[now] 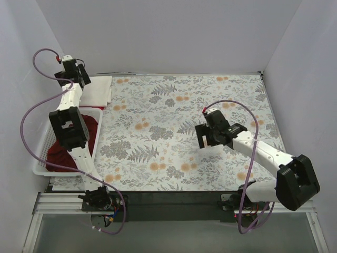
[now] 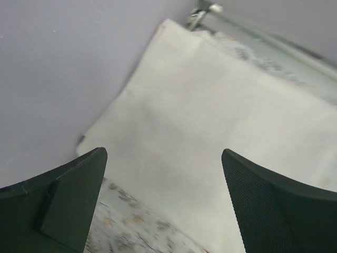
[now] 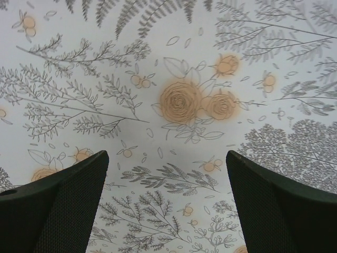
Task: Fold and stack the t-shirts
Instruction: Neatly place the folded tshirt to the corner
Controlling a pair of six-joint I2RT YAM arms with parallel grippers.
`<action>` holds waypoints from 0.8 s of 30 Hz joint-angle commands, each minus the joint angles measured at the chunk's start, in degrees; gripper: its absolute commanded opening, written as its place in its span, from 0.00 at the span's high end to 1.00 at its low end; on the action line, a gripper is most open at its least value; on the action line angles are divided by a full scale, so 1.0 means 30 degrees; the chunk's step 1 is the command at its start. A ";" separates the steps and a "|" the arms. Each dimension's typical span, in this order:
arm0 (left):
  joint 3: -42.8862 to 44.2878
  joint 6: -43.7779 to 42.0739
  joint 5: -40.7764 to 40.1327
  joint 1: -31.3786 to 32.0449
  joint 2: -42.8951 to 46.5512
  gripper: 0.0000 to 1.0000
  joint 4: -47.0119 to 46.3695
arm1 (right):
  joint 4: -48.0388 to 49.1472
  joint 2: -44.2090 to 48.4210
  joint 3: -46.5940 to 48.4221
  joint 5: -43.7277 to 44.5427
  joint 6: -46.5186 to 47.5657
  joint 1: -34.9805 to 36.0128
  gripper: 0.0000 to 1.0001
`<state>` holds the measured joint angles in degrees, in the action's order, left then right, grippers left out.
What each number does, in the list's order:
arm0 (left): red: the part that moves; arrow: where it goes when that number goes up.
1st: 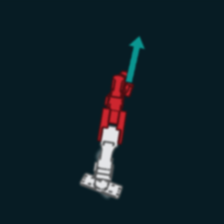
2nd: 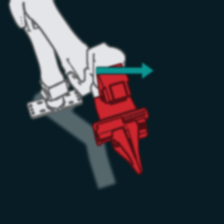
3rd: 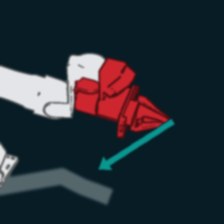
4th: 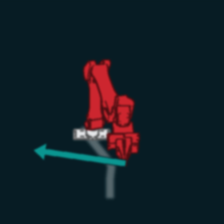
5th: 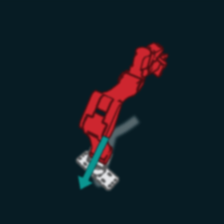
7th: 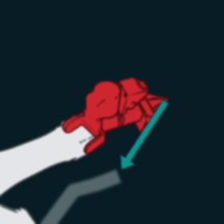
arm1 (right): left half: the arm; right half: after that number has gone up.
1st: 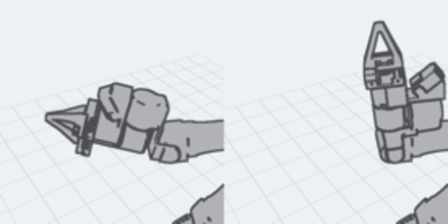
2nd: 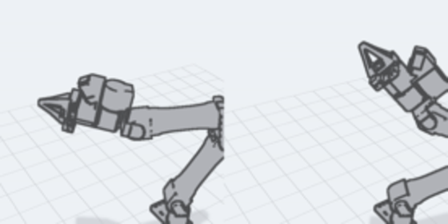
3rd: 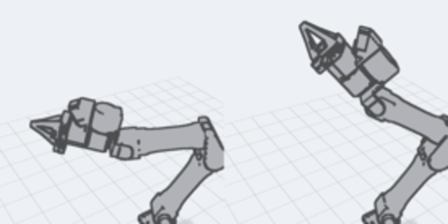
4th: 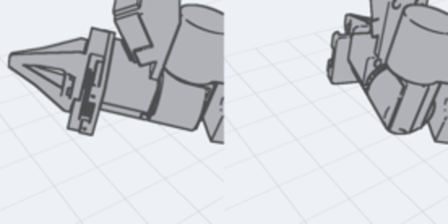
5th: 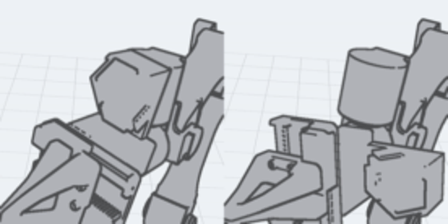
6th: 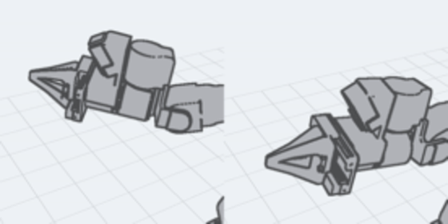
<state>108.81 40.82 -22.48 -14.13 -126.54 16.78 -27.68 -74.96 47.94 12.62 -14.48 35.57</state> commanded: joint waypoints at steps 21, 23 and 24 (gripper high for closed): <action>-0.9555 0.6841 0.4453 0.4445 2.7351 0.06 1.0141 | -0.2931 1.4703 0.3325 0.5725 0.2512 -0.4797 0.02; -0.9580 0.7456 0.1730 0.5236 2.8289 0.06 1.1427 | -0.2931 1.5696 0.3413 0.5666 0.3038 -0.4797 0.02; -0.9872 0.7604 0.1142 0.5441 2.8700 0.06 1.1546 | -0.2931 1.5989 0.3442 0.5666 0.3156 -0.4826 0.02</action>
<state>79.15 61.71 -8.99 0.60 -42.63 42.48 -36.56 -28.71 56.51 28.38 -8.27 21.37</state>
